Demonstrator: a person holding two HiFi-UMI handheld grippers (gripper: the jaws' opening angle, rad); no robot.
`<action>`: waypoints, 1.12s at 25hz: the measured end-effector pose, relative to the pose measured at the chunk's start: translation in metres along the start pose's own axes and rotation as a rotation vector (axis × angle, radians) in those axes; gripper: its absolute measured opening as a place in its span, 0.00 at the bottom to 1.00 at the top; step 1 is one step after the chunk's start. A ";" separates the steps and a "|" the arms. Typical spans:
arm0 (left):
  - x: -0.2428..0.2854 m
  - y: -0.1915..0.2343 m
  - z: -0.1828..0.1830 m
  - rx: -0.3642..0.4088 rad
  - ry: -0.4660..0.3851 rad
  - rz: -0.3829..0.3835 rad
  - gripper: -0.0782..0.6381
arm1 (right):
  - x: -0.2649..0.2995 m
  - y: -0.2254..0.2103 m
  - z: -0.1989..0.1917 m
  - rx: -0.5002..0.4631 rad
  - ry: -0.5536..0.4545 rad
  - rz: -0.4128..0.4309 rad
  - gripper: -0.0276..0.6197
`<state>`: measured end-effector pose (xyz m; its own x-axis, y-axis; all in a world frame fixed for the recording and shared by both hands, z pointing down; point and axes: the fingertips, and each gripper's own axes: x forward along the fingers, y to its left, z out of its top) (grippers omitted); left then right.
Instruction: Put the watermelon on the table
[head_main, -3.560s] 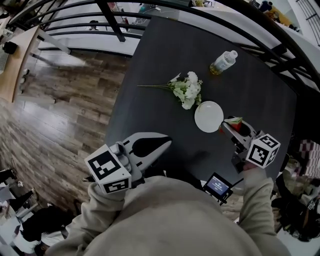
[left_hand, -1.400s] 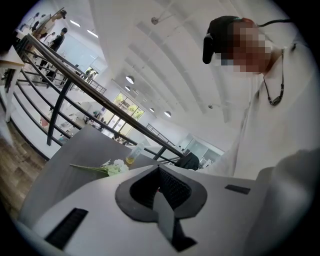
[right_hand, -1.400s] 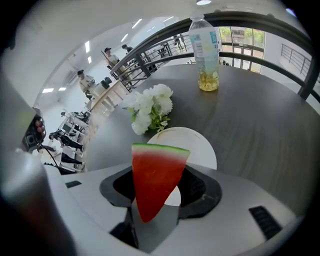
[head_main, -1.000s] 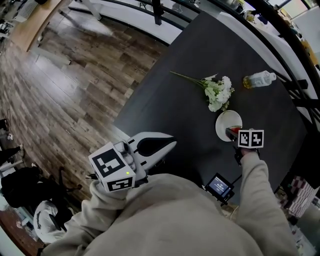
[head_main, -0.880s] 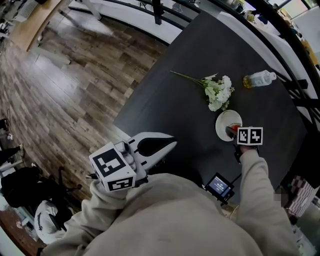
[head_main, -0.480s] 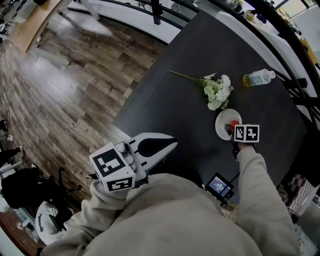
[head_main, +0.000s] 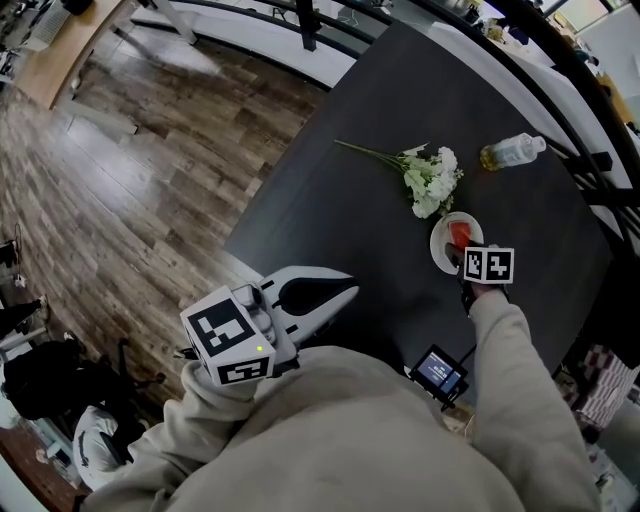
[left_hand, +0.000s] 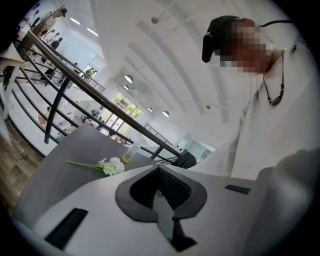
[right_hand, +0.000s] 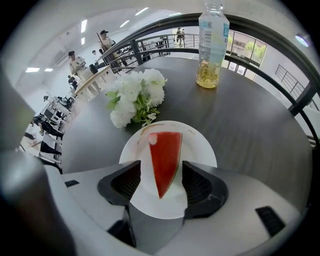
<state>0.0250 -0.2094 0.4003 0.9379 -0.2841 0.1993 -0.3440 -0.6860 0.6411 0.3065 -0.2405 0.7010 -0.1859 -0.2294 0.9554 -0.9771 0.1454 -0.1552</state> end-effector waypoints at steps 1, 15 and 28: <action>0.001 -0.001 0.000 0.001 0.000 -0.003 0.12 | -0.001 0.000 0.002 -0.002 -0.012 -0.001 0.43; 0.004 -0.013 0.003 0.023 0.008 -0.027 0.12 | -0.014 -0.003 0.001 0.049 -0.063 0.013 0.47; 0.008 -0.033 0.021 0.107 0.031 -0.055 0.12 | -0.057 0.001 0.004 0.086 -0.145 0.084 0.42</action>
<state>0.0426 -0.2030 0.3646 0.9560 -0.2241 0.1894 -0.2929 -0.7683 0.5691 0.3153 -0.2314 0.6452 -0.2745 -0.3573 0.8928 -0.9615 0.0887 -0.2601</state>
